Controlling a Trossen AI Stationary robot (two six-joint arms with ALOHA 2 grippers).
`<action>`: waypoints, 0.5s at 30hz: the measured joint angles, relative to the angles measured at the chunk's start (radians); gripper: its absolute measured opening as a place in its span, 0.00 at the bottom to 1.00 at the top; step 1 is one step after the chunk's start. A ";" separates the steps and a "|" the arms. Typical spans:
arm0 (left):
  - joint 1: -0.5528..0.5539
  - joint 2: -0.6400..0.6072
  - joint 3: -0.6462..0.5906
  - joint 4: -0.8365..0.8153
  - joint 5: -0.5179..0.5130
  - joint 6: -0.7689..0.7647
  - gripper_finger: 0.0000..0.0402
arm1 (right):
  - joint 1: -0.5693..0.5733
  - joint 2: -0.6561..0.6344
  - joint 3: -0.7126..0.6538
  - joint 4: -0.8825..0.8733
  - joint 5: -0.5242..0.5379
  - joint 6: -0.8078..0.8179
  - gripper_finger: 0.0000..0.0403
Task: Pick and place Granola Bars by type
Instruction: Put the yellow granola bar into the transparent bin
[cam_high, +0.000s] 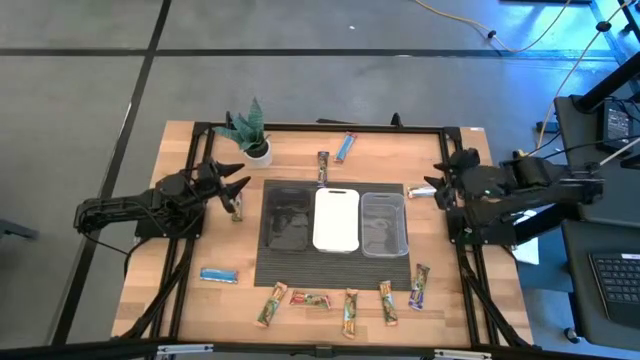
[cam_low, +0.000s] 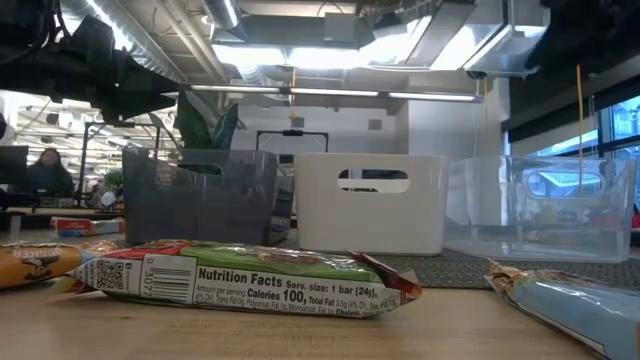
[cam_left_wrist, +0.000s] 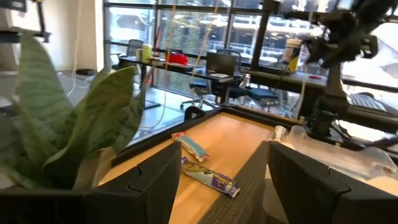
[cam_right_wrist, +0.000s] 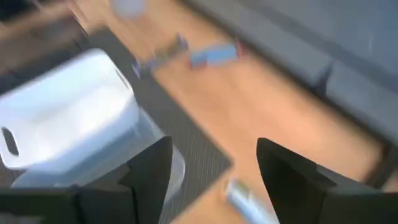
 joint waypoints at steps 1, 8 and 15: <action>0.000 0.000 0.000 0.000 -0.018 -0.010 0.57 | -0.032 0.019 0.006 -0.021 -0.045 0.018 0.59; 0.000 0.000 0.000 0.021 -0.109 -0.013 0.57 | -0.249 0.170 0.008 -0.004 -0.260 -0.034 0.59; 0.000 0.000 0.000 0.025 -0.107 -0.014 0.57 | -0.539 0.351 0.008 -0.013 -0.500 -0.210 0.59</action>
